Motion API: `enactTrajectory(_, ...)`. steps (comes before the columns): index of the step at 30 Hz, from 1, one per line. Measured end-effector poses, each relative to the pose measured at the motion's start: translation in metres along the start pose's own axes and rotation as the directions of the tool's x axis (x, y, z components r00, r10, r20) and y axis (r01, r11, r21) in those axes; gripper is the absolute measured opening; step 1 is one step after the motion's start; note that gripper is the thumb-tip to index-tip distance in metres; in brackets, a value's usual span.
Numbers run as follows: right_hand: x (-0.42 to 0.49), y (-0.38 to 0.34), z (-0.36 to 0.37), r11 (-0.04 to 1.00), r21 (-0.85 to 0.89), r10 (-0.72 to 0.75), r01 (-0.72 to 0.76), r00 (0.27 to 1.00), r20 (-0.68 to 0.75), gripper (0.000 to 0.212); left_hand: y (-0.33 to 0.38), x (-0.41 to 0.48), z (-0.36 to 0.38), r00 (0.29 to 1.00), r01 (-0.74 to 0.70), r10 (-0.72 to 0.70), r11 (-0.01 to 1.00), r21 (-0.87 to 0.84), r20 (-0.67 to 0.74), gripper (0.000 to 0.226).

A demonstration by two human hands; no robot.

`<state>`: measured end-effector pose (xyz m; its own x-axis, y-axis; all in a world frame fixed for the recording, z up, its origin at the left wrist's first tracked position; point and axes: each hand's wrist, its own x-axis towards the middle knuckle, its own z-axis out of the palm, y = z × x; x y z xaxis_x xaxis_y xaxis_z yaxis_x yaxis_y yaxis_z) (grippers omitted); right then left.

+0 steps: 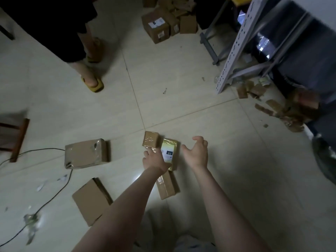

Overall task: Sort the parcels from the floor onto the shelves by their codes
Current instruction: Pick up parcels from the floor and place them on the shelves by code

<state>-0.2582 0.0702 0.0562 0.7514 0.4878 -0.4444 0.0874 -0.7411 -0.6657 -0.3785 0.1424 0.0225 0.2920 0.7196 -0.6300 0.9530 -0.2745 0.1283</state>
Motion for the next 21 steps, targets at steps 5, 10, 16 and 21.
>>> enactTrajectory(5,0.046,0.071,0.058,0.998,0.055,-0.006,0.007,1.000,-0.010,0.047,-0.007,0.084,0.088,0.997,-0.009,0.018,0.992,-0.123,0.073,0.081)
enactTrajectory(10,0.095,0.115,0.094,1.000,0.011,-0.015,0.015,1.000,-0.015,0.049,-0.001,0.146,0.160,0.976,0.214,-0.199,0.952,-0.219,0.089,0.095)
enactTrajectory(16,0.115,0.121,0.108,0.996,0.018,-0.082,0.082,0.996,0.019,0.047,0.005,0.163,0.183,0.969,0.234,-0.244,0.950,-0.207,-0.027,0.105)
enactTrajectory(21,0.081,0.106,0.076,0.993,0.116,0.004,0.000,0.999,-0.033,0.049,0.037,0.119,0.129,0.996,0.076,-0.087,0.950,-0.302,-0.026,0.105)
